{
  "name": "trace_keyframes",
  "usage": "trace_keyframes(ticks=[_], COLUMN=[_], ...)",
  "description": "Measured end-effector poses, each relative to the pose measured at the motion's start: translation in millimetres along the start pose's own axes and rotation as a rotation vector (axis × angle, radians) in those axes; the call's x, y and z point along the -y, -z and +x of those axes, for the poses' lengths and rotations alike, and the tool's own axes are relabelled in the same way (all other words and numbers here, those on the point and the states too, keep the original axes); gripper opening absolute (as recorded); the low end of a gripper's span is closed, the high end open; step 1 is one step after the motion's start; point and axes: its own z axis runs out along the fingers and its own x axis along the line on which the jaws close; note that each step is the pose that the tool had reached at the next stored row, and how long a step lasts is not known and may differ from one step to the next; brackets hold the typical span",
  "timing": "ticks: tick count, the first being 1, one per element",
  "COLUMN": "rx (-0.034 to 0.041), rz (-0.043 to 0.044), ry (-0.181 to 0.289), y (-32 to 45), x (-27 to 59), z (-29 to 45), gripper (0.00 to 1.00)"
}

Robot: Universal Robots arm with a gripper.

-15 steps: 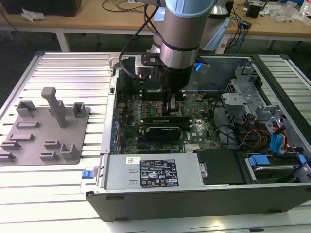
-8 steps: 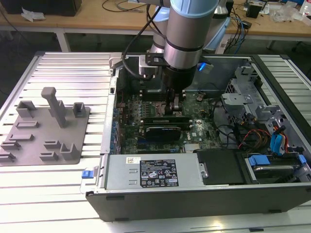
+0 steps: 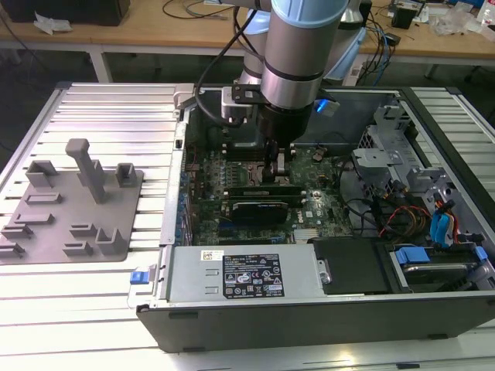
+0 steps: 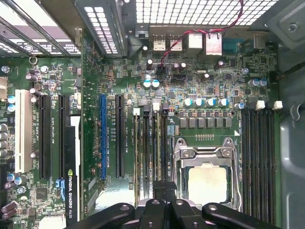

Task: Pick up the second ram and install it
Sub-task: 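Press down the second ram until it locks into place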

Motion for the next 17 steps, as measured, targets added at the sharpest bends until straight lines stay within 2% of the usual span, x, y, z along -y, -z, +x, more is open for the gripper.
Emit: trace_keyframes(ticks=[10,17], rx=[0.0000,0.0000], rz=[0.0000,0.0000], ry=[0.000,0.000], y=[0.0,0.7], x=[0.6,20.2], z=[0.0,-0.2], gripper=[0.08,0.08])
